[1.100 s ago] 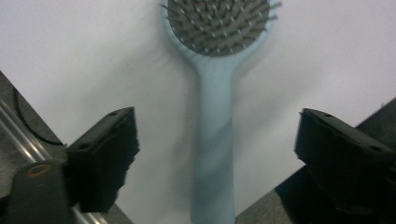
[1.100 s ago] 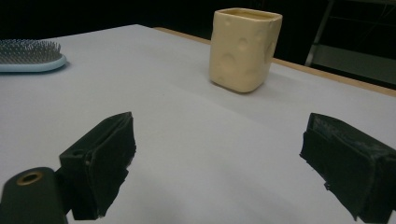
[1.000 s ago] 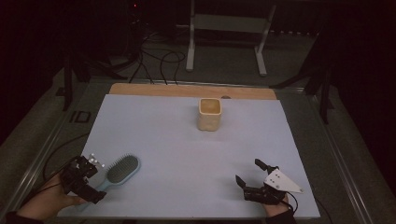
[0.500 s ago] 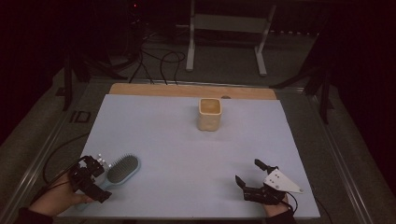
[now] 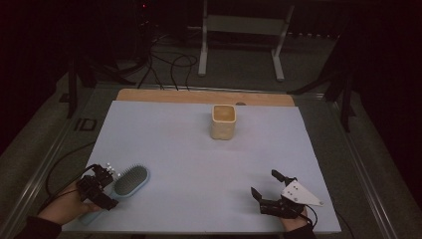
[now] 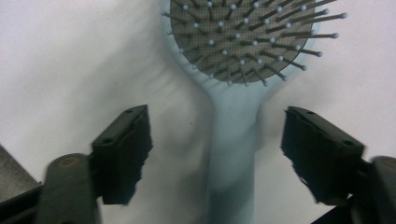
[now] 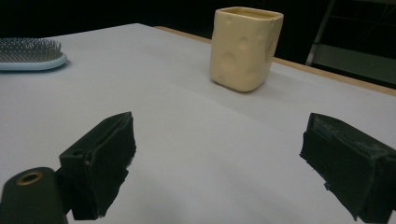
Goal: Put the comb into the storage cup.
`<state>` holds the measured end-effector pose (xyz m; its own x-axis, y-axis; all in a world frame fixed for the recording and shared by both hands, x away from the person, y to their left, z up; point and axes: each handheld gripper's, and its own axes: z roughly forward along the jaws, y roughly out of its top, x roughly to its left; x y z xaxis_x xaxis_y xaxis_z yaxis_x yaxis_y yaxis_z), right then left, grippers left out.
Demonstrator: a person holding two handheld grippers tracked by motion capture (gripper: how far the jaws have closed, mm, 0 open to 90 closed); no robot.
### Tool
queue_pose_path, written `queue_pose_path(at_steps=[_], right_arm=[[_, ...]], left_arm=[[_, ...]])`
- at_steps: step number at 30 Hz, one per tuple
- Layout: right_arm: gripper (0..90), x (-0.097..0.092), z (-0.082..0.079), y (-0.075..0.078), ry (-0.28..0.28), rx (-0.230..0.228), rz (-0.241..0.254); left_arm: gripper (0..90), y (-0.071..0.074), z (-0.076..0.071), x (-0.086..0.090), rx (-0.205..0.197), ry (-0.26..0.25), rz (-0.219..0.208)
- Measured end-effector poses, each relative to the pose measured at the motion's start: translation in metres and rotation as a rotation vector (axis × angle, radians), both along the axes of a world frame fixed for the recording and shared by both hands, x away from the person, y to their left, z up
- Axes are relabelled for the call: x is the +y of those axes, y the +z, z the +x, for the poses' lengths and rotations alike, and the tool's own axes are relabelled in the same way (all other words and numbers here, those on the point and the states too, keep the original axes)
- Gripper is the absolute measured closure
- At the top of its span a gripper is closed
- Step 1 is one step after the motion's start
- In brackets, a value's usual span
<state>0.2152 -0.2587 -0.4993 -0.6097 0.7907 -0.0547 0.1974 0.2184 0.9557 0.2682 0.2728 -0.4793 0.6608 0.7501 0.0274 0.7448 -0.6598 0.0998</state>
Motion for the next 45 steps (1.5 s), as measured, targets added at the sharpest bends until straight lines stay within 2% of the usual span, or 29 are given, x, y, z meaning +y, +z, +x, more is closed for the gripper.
queue_pose_path(at_steps=[4, 9, 18, 24, 28, 33, 37, 39, 45], right_arm=[[9.4, 0.0, 0.0, 0.0, -0.002, -0.001, -0.001], [9.4, -0.001, 0.0, 0.0, -0.003, -0.003, 0.0], [9.4, -0.001, 0.0, 0.001, -0.003, -0.003, 0.001], [9.4, -0.001, -0.001, 0.001, -0.004, -0.004, 0.002], [9.4, -0.002, -0.001, 0.001, -0.005, -0.005, 0.001], [9.4, -0.002, -0.001, 0.001, -0.005, -0.005, 0.0], [9.4, -0.002, -0.001, 0.001, -0.006, -0.004, 0.0], [9.4, -0.001, -0.001, 0.0, -0.007, -0.003, 0.003], [9.4, -0.001, 0.0, 0.0, -0.007, 0.001, -0.002]], left_arm=[[35.2, -0.002, 0.003, -0.002, 0.013, 0.0, 0.001], [47.1, -0.006, 0.006, -0.003, 0.027, -0.004, 0.002], [54.2, -0.006, 0.008, -0.004, 0.044, -0.006, -0.014], [60.8, -0.005, 0.011, -0.006, 0.068, -0.008, 0.01], [67.1, -0.006, 0.01, -0.009, 0.069, -0.006, 0.017], [69.6, -0.005, 0.01, -0.009, 0.068, -0.011, 0.022], [70.1, -0.005, 0.007, -0.009, 0.043, -0.029, 0.019], [70.2, -0.004, 0.003, -0.012, 0.006, -0.037, 0.02], [70.3, 0.008, -0.001, -0.022, -0.082, -0.056, -0.027]])
